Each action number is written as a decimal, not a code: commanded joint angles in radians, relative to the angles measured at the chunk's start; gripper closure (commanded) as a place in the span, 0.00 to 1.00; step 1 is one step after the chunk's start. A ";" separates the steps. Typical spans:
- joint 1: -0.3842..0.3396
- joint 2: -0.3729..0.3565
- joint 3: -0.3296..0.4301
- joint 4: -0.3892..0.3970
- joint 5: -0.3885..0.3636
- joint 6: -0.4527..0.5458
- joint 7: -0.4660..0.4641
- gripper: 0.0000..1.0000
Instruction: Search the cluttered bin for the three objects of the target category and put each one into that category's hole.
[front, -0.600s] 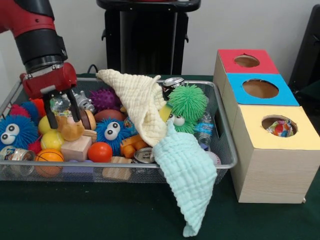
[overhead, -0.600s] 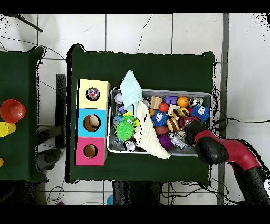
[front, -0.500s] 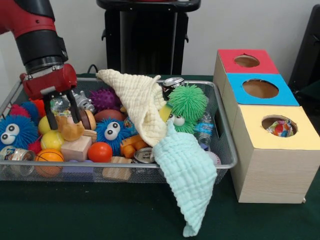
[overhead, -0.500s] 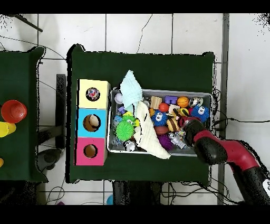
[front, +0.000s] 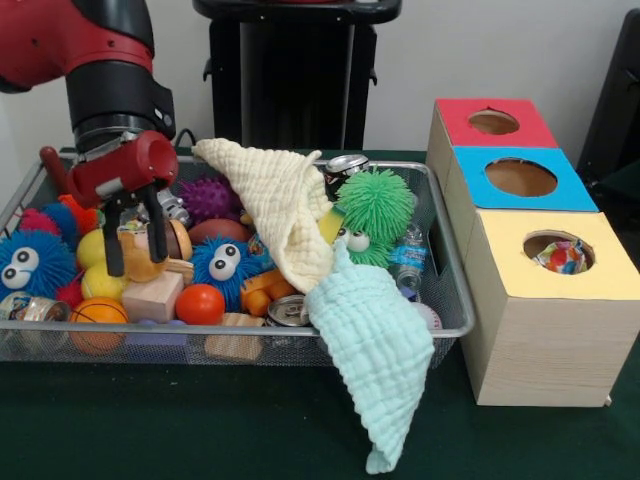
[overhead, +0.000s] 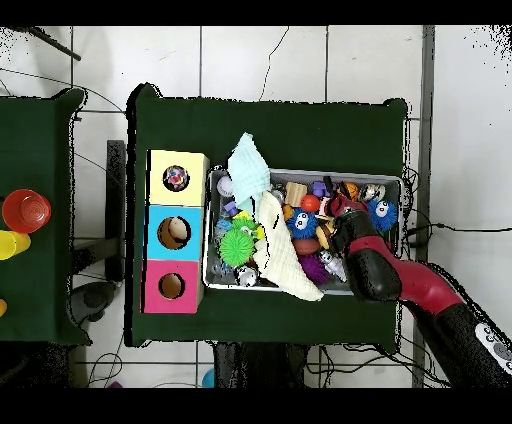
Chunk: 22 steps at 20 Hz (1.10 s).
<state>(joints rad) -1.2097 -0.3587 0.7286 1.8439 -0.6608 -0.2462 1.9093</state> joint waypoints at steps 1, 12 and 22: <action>-0.003 -0.010 -0.103 -0.002 0.089 0.002 0.199 0.00; -0.005 -0.005 -0.102 0.004 0.112 -0.005 0.170 0.00; -0.036 0.006 -0.070 0.012 0.096 0.014 0.161 0.00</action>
<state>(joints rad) -1.2129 -0.3675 0.6875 1.8568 -0.5929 -0.2630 1.9104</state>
